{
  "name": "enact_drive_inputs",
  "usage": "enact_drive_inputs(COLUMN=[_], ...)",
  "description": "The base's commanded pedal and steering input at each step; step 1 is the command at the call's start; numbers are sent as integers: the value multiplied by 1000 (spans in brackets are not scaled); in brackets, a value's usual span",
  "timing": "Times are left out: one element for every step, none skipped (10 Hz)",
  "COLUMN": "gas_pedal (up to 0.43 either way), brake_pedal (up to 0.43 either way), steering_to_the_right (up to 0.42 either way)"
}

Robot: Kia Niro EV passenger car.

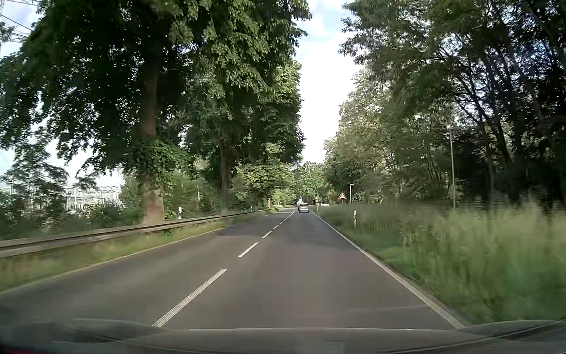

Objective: Follow the waypoints while adhering to traffic rules and regulations

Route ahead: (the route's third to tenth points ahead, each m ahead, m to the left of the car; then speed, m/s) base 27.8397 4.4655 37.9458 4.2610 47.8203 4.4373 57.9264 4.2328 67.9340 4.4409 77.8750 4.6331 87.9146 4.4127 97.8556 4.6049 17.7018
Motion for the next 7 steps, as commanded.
enact_drive_inputs(gas_pedal=[130,130,130,130,130,130,130], brake_pedal=[30,30,24,30,30,30,30], steering_to_the_right=[-1,-1,-1,-1,-1,-1,-1])
